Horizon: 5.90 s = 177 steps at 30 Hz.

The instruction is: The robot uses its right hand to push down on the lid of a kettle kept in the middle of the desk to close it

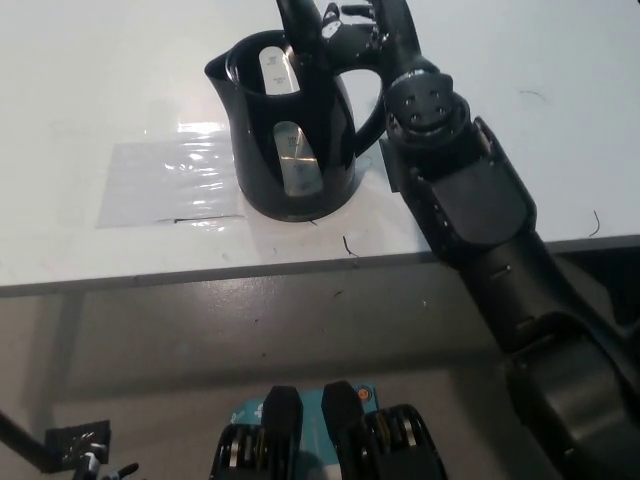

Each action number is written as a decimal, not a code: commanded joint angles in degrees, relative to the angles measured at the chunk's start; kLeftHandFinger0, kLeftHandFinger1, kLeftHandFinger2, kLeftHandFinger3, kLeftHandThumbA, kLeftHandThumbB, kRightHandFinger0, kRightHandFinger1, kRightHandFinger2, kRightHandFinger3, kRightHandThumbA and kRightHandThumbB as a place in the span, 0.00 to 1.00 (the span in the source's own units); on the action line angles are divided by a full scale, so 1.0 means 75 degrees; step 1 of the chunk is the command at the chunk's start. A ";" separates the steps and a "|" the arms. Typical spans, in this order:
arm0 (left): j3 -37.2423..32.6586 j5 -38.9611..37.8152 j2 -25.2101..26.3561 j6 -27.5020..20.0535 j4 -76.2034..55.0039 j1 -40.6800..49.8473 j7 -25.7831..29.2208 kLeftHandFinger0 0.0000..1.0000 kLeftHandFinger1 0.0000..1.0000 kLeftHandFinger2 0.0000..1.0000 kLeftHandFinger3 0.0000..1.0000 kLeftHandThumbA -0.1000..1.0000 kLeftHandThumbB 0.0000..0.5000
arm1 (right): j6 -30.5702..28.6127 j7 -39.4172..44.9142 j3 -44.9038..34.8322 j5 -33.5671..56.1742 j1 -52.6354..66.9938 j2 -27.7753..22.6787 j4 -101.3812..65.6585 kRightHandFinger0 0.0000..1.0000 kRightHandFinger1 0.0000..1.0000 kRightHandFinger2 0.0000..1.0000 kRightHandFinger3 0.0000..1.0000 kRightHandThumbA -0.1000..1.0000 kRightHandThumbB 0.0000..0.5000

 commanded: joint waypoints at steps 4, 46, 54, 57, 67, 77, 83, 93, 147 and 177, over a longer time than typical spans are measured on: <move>-0.0202 -0.0455 0.0437 0.0148 -0.0310 0.0121 0.0382 1.00 1.00 1.00 1.00 1.00 0.21 | -0.0127 0.0308 -0.0198 -0.0355 -0.1342 0.0058 0.0281 0.69 0.75 0.78 0.74 0.38 0.20; -0.1388 -0.1589 0.0587 0.0148 -0.0542 -0.0254 0.1466 1.00 1.00 1.00 1.00 1.00 0.23 | -0.1617 0.0116 -0.0822 -0.0644 -0.1064 0.1719 0.1319 0.76 0.78 0.78 0.80 0.36 0.20; -0.1377 -0.1766 0.0555 0.0148 -0.0525 -0.0380 0.1460 1.00 1.00 1.00 1.00 1.00 0.24 | -0.2114 0.0236 -0.1338 -0.0252 -0.0526 0.1834 0.1361 0.92 0.97 1.00 1.00 0.40 0.16; -0.1236 -0.1561 0.0546 0.0148 -0.0655 -0.0264 0.1429 1.00 1.00 1.00 1.00 1.00 0.19 | -0.2693 0.0368 -0.1469 -0.0249 -0.0324 0.1791 0.2055 0.99 1.00 1.00 1.00 0.41 0.11; -0.1348 -0.1575 0.0616 0.0148 -0.0897 -0.0069 0.1302 1.00 1.00 1.00 1.00 1.00 0.18 | -0.4681 0.0658 -0.1772 -0.0110 0.2027 0.1775 0.4228 1.00 1.00 1.00 1.00 0.32 0.10; -0.1359 -0.1678 0.0731 0.0148 -0.0848 -0.0118 0.1338 1.00 1.00 1.00 1.00 1.00 0.22 | -0.5224 0.0732 -0.1792 -0.0216 0.1817 0.1782 0.4375 0.98 1.00 1.00 1.00 0.34 0.10; -0.1306 -0.1660 0.0807 0.0148 -0.0806 -0.0021 0.1334 1.00 1.00 1.00 1.00 1.00 0.21 | -0.5014 0.0774 -0.1354 -0.0710 0.1660 0.1794 0.2902 0.98 1.00 1.00 1.00 0.40 0.18; -0.0953 -0.1266 0.0687 0.0148 -0.0673 0.0161 0.1301 1.00 1.00 1.00 1.00 1.00 0.21 | -0.2917 0.1578 -0.0434 -0.1160 0.1927 0.1694 -0.3015 1.00 1.00 1.00 1.00 0.53 0.23; 0.0421 -0.1275 0.0936 0.0148 -0.0700 0.0681 0.0645 1.00 1.00 1.00 1.00 1.00 0.23 | -0.0700 0.3035 -0.2168 0.1137 0.7310 -0.1278 -0.8444 1.00 1.00 1.00 1.00 0.54 0.04; 0.0190 -0.1154 0.1028 0.0148 -0.0854 0.1357 0.0866 1.00 1.00 1.00 1.00 1.00 0.20 | -0.4904 0.3181 -0.3009 0.1152 1.0641 -0.1421 -0.3133 1.00 1.00 1.00 1.00 0.29 0.00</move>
